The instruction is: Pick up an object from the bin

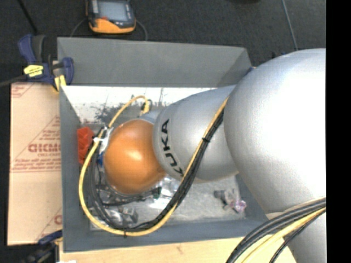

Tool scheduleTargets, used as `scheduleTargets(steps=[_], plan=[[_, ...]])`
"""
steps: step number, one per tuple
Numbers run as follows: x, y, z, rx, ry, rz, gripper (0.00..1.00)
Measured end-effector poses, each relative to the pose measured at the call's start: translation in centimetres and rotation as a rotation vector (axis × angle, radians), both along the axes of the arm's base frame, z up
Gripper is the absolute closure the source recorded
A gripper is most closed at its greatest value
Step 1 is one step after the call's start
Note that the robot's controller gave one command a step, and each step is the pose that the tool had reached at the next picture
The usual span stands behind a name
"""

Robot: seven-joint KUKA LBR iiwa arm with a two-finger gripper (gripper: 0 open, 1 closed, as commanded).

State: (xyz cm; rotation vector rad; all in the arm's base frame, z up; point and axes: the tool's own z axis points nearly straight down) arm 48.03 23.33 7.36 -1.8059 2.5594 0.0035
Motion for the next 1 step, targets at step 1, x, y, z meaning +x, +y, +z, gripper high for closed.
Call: scheduleTargets(steps=[1], plan=[[0.17, -0.1, 1.74, -0.006, 0.002, -0.009, 1.0]])
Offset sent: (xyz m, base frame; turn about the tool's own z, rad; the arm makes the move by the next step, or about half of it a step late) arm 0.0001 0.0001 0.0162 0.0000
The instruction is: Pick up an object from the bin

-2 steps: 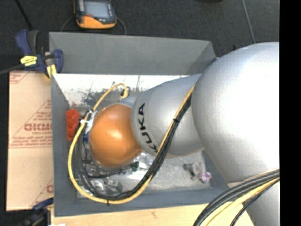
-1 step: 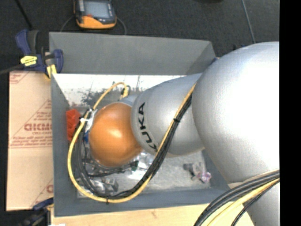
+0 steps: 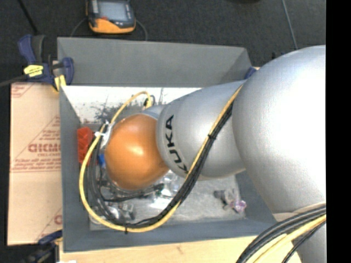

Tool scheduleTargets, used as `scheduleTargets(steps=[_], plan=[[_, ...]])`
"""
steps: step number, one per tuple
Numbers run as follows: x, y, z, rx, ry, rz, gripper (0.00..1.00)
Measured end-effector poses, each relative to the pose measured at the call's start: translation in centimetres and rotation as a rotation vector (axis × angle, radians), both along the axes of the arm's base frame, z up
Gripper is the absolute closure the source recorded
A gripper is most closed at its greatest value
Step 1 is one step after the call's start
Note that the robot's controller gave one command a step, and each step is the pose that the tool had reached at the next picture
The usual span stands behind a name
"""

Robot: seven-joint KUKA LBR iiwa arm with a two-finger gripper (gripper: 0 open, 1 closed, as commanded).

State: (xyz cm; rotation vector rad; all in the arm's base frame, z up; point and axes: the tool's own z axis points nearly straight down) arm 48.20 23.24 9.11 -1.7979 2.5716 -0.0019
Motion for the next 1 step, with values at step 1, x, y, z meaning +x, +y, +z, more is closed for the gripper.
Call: scheduleTargets(steps=[1], plan=[[0.26, 0.03, 9.58, 0.003, -0.006, -0.005, 1.0]])
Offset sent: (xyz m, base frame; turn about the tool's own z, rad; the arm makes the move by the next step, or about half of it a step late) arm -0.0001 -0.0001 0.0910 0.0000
